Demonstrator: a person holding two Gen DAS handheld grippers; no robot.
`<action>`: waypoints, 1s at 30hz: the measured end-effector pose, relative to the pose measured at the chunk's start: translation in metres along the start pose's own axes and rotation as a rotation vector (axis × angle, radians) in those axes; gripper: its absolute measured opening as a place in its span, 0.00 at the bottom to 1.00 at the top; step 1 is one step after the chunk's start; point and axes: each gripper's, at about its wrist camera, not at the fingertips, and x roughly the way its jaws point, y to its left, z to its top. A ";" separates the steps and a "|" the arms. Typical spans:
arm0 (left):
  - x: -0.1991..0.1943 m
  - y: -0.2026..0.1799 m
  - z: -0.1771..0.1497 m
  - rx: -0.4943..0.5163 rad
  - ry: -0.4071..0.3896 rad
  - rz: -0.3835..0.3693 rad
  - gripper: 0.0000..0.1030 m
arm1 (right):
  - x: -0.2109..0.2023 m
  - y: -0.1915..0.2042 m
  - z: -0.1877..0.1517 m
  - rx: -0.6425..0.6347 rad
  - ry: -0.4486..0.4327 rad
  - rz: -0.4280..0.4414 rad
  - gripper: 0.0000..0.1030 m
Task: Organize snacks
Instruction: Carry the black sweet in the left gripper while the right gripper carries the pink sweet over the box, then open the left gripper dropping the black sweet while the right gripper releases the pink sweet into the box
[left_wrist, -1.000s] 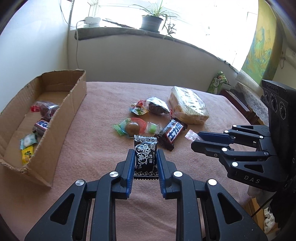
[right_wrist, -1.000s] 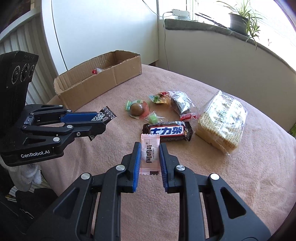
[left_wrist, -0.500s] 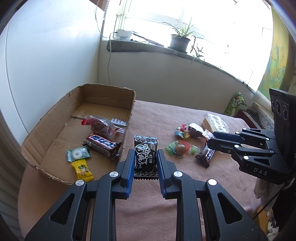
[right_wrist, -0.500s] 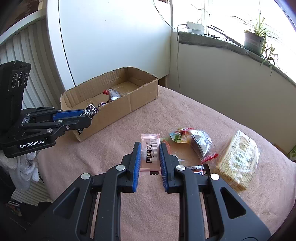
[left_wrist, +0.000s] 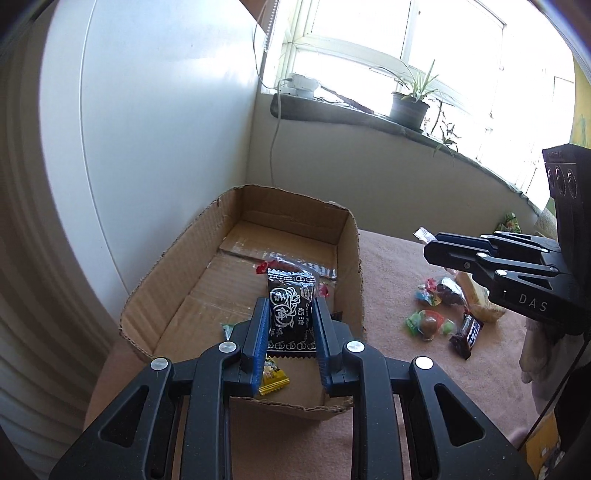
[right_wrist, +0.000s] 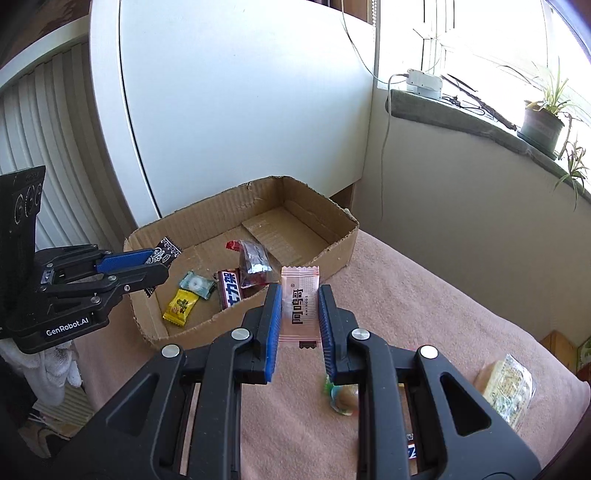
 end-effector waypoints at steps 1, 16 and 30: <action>0.001 0.003 0.001 -0.006 0.000 0.007 0.21 | 0.005 0.001 0.004 -0.006 0.000 -0.002 0.20; 0.009 0.018 0.006 -0.025 0.004 0.049 0.21 | 0.056 0.020 0.040 -0.019 0.030 0.043 0.20; 0.010 0.014 0.007 -0.019 0.008 0.056 0.21 | 0.071 0.023 0.045 -0.008 0.044 0.064 0.20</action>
